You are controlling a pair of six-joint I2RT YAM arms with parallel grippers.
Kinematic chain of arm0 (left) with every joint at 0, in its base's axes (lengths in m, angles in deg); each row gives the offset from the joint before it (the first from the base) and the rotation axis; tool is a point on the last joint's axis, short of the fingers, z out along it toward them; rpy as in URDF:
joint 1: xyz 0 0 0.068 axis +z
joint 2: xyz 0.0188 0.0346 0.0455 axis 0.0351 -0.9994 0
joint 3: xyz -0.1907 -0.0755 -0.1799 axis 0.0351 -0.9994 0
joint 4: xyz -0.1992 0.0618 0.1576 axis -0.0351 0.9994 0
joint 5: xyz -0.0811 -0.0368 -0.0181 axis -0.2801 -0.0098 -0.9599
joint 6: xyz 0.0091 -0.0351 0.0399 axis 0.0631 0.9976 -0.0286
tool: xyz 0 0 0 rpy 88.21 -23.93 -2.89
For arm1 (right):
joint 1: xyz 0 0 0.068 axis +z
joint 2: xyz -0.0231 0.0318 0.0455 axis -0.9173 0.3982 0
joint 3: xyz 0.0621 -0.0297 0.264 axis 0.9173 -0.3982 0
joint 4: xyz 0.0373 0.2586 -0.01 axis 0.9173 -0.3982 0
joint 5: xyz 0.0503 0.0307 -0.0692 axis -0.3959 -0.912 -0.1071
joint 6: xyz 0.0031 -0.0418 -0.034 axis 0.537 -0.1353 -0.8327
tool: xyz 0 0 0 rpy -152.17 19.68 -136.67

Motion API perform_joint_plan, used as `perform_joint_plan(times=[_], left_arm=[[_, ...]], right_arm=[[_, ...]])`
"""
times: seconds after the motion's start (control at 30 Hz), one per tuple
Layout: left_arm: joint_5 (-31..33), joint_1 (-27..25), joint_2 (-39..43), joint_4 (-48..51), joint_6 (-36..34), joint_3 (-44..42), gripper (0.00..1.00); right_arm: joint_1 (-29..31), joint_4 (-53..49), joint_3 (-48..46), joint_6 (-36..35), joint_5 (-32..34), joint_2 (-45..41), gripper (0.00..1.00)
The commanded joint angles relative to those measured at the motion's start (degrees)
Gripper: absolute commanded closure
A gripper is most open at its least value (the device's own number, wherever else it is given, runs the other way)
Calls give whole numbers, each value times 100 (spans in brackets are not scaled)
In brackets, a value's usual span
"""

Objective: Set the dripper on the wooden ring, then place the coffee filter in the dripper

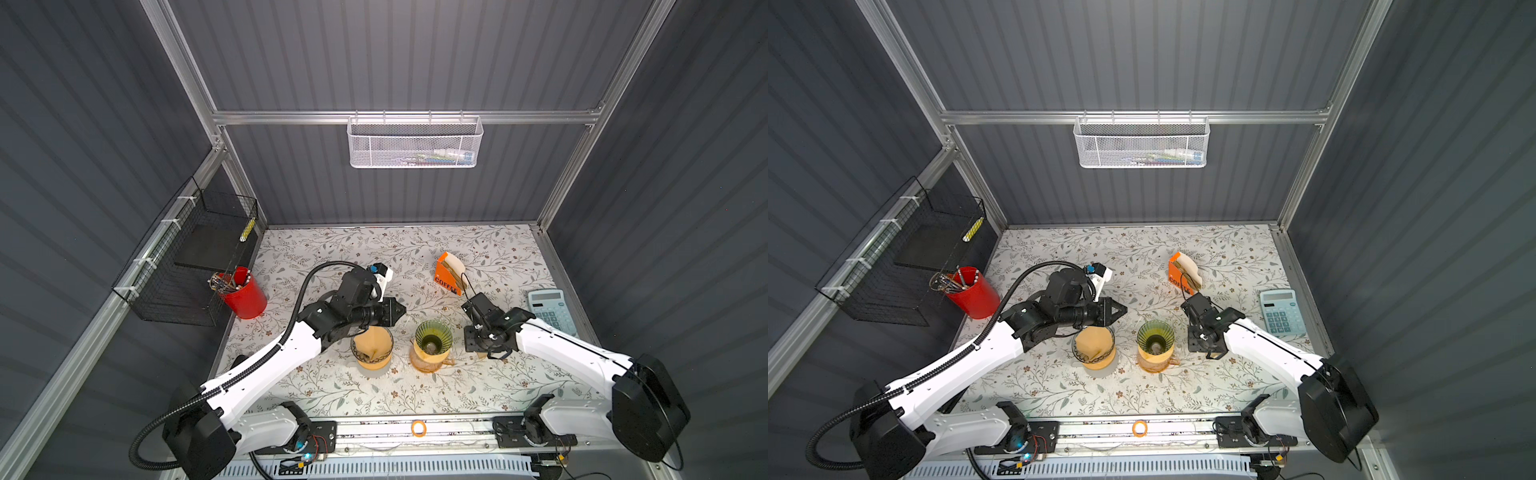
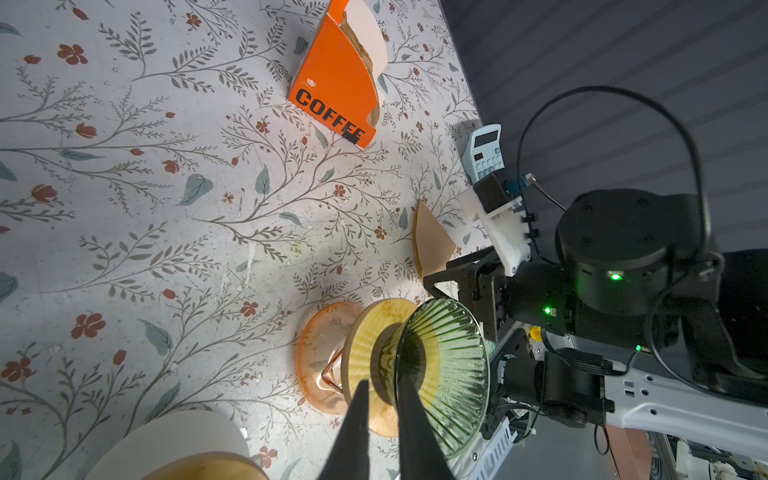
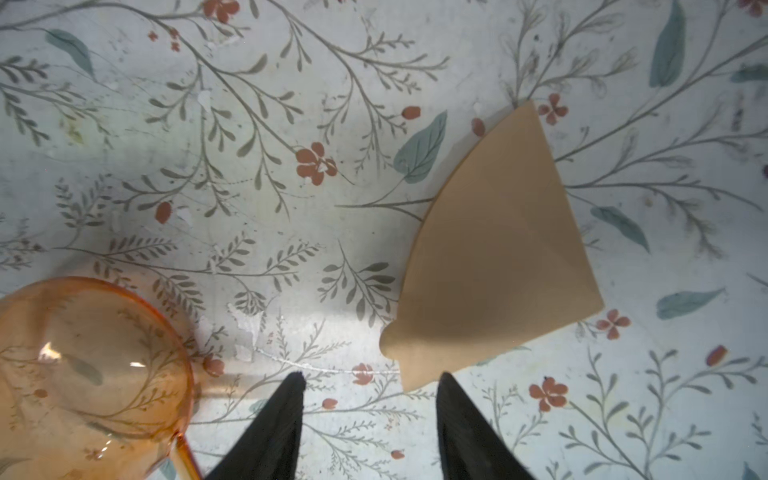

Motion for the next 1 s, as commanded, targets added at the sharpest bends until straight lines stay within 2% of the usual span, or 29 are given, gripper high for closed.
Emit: perform_joint_plan(times=[0.0,0.57,0.97], left_arm=[[-40,23,179,12,-151,-74,84],[-29,27,244,52,-191,-125,84],[-4,23,303,56,-161,-145,84]], right_arm=[[93,-189,83,268,499,181,47],[321,-147,147,516,815,826,51],[437,-282,431,550,1093,1357,61]])
